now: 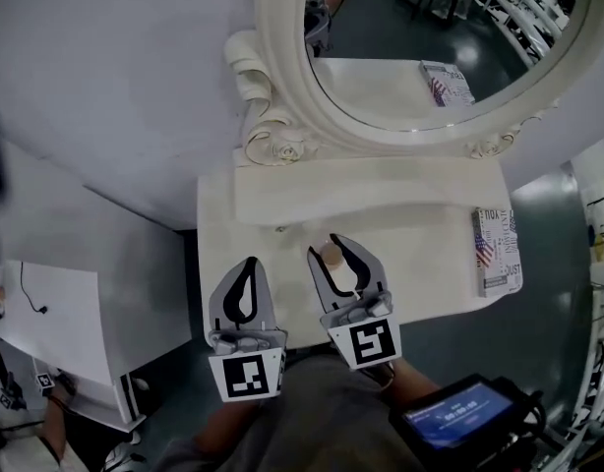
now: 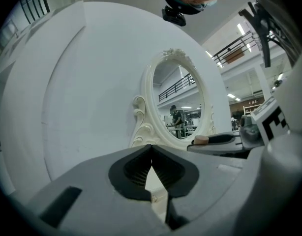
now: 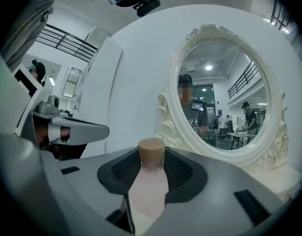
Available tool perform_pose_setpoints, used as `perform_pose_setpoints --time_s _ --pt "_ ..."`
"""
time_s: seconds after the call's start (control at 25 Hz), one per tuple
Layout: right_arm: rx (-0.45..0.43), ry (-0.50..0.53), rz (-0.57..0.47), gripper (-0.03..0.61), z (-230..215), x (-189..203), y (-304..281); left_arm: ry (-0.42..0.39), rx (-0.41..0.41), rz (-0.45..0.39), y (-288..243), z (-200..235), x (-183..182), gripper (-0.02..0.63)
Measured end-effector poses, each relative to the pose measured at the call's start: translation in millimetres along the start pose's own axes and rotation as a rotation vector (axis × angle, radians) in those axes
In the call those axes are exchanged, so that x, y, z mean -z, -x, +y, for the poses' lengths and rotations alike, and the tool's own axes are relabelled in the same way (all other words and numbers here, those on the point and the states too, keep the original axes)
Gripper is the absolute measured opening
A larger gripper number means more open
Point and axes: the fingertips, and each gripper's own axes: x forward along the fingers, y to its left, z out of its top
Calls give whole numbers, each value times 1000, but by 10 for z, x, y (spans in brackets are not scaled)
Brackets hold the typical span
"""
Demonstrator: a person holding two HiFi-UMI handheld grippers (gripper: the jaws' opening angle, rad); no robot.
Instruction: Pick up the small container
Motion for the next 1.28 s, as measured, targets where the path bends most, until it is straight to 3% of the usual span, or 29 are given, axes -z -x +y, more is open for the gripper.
perform_pose_setpoints --time_s 0.56,1.28 --pt "7 39 -81 140 -11 -569 211 -54 9 -102 131 -128 -439 14" --pt "12 52 -94 140 -51 -524 334 -59 12 -117 182 -281 -442 14"
